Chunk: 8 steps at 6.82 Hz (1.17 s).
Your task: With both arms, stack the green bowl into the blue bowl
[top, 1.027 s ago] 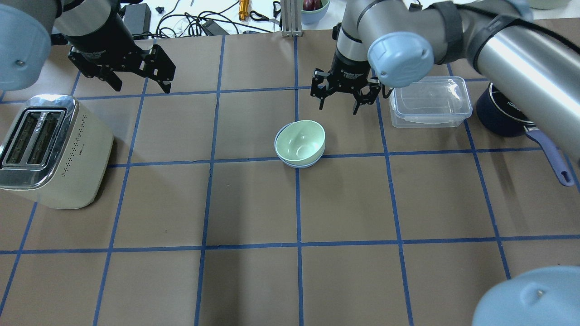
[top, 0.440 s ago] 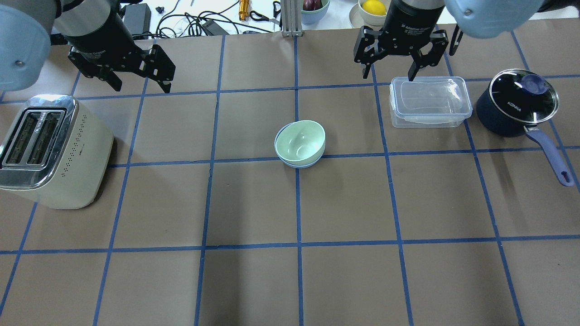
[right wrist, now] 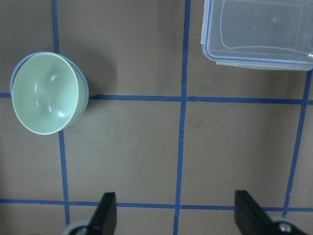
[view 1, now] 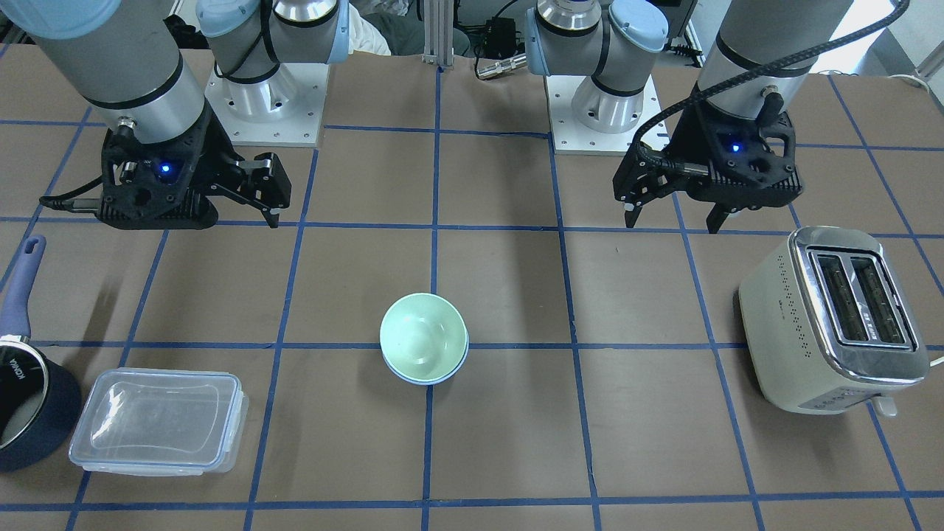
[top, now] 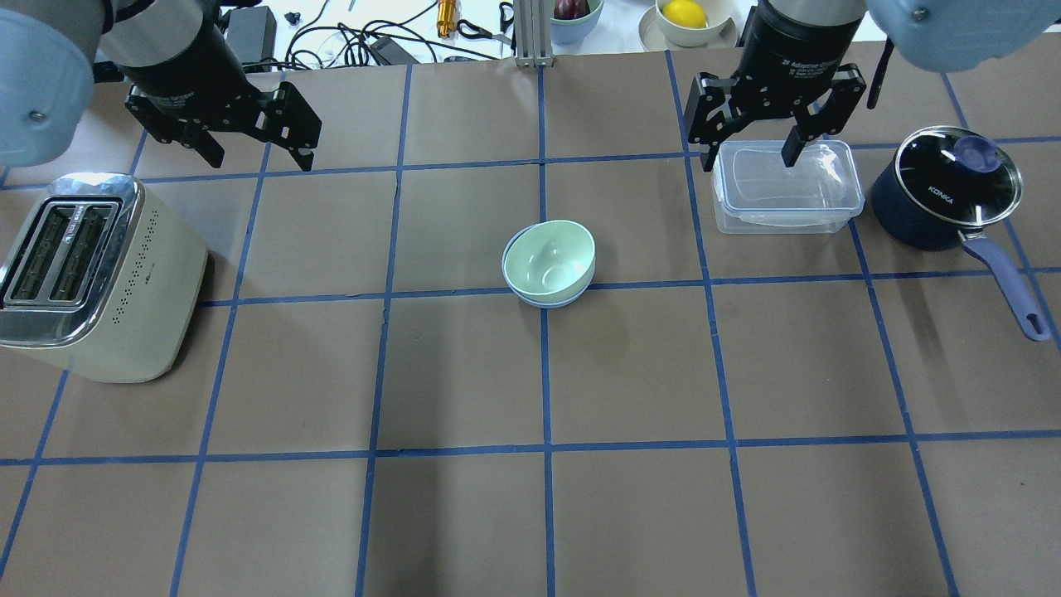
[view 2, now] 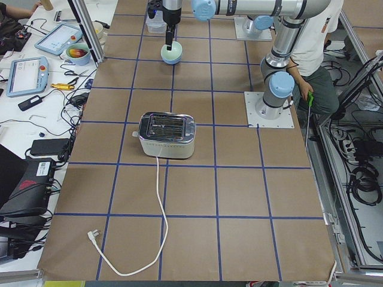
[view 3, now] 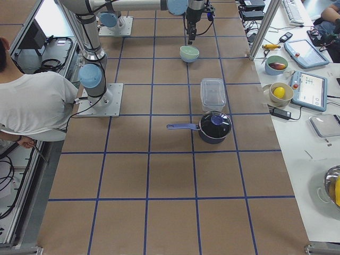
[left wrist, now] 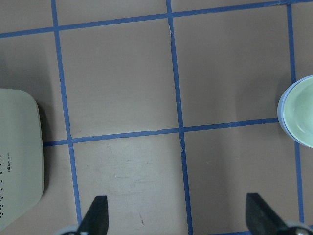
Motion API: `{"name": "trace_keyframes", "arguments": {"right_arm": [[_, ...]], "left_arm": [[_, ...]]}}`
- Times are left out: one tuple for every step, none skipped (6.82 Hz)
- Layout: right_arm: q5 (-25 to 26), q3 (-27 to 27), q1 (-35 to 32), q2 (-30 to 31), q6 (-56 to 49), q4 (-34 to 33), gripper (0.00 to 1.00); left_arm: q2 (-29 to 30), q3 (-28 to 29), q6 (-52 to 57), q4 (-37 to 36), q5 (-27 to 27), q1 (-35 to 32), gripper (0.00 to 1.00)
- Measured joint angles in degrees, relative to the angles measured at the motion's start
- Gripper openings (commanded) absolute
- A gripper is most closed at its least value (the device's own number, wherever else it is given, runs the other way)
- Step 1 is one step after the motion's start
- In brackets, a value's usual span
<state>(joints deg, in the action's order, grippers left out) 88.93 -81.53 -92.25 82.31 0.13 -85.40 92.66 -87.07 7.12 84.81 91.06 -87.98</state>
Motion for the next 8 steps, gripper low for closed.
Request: {"name": "trace_keyframes", "arguments": {"right_arm": [[0.0, -0.4, 0.0, 0.4, -0.2, 0.2, 0.86], [0.0, -0.7, 0.0, 0.7, -0.3, 0.3, 0.86], [0.0, -0.8, 0.0, 0.8, -0.4, 0.3, 0.87], [0.0, -0.8, 0.1, 0.9, -0.5, 0.3, 0.86], [0.0, -0.8, 0.1, 0.9, -0.4, 0.3, 0.86], [0.0, -0.8, 0.1, 1.0, -0.4, 0.3, 0.86], [0.0, -0.8, 0.1, 1.0, -0.4, 0.3, 0.86], [0.0, -0.8, 0.1, 1.1, -0.3, 0.3, 0.86]], "left_arm": [[0.0, 0.0, 0.0, 0.0, 0.0, 0.0, 1.0], [0.0, 0.0, 0.0, 0.0, 0.0, 0.0, 1.0], [0.0, 0.0, 0.0, 0.0, 0.0, 0.0, 1.0], [0.0, 0.0, 0.0, 0.0, 0.0, -0.1, 1.0], [0.0, 0.0, 0.0, 0.0, -0.1, -0.1, 1.0], [0.0, -0.1, 0.0, 0.0, -0.1, -0.1, 1.0], [0.0, -0.1, 0.0, 0.0, -0.1, -0.1, 1.0], [0.0, -0.1, 0.0, 0.0, -0.1, -0.1, 1.0]]}}
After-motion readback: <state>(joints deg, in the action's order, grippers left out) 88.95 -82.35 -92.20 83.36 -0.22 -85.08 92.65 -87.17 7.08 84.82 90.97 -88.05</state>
